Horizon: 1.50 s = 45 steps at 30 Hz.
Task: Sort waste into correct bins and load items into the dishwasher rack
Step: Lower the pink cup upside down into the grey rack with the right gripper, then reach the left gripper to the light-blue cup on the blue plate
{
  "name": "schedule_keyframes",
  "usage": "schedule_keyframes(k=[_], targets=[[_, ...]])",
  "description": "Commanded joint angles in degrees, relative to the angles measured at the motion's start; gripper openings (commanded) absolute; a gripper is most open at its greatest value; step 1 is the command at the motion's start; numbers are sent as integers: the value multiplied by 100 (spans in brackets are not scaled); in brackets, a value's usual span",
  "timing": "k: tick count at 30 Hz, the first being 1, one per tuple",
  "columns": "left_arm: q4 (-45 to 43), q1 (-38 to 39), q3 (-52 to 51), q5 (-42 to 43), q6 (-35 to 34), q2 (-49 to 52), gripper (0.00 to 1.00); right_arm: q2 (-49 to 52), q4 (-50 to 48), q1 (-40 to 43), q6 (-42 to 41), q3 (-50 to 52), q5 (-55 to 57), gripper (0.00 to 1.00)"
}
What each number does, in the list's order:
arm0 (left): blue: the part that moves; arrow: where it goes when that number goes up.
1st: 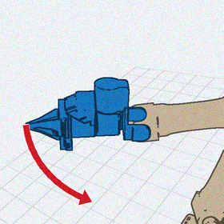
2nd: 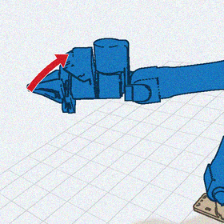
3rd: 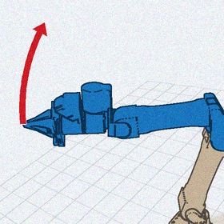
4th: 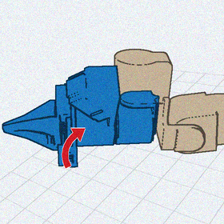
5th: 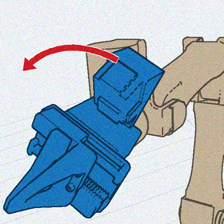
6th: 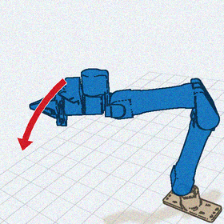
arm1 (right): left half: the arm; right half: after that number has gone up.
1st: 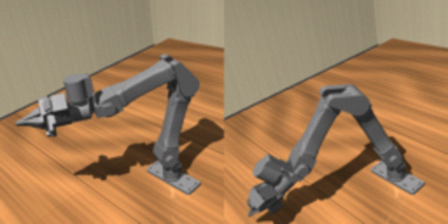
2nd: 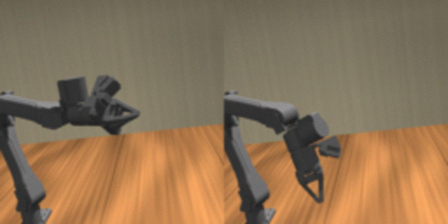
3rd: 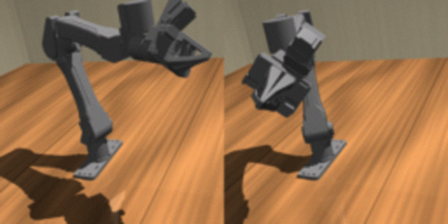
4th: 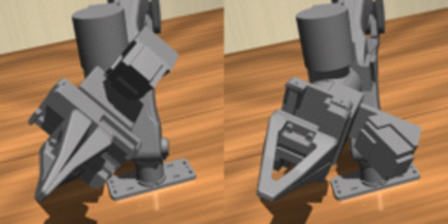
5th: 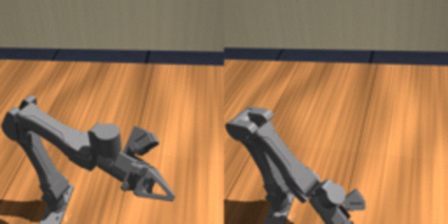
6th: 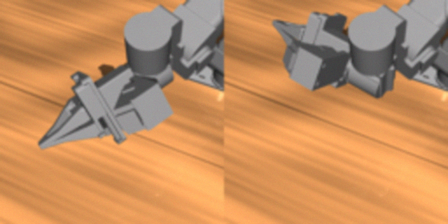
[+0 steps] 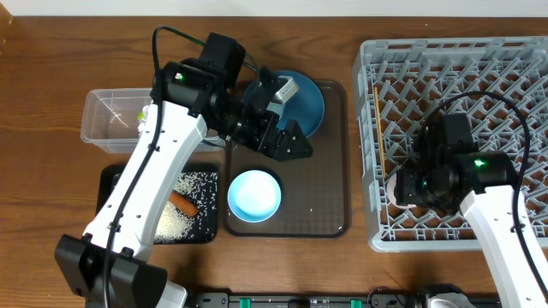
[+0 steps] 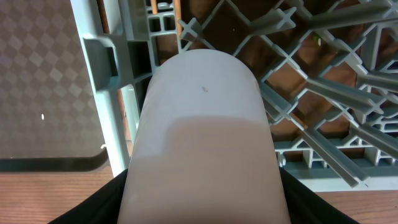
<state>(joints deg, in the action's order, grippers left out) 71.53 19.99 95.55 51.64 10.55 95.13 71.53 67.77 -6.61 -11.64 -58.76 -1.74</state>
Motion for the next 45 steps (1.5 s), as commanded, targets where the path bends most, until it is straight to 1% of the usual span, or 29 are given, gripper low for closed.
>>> schedule_keyframes(k=[1, 3, 4, 5, 6, 22, 24, 26, 39, 45], targets=[[-2, 2, 24, -37, 33, 11, 98, 0, -7, 17, -118, 13, -42, 59], [-2, 2, 24, -37, 33, 11, 98, 0, -7, 15, -118, 13, -42, 69], [-2, 2, 24, -37, 35, 11, 98, 0, -7, 15, -118, 13, -42, 76], [-2, 2, 24, -37, 35, 11, 98, 0, -7, 17, -118, 13, -42, 81], [-2, 2, 24, -37, 35, 11, 98, 0, -7, 17, -120, 13, -42, 82], [-2, 2, 24, -37, 35, 11, 98, 0, 28, 17, -118, 13, -42, 84], [-2, 2, 24, -37, 35, 11, 98, 0, -11, 17, -118, 13, -42, 88], [-2, 2, 24, -37, 35, 11, 98, 0, -11, 17, -118, 13, -42, 99], [-2, 2, 24, -37, 35, 11, 98, 0, -9, 17, -205, 13, -66, 99], [-643, 4, 24, -31, -31, 11, 98, 0, -9, 17, -203, 13, -66, 99]])
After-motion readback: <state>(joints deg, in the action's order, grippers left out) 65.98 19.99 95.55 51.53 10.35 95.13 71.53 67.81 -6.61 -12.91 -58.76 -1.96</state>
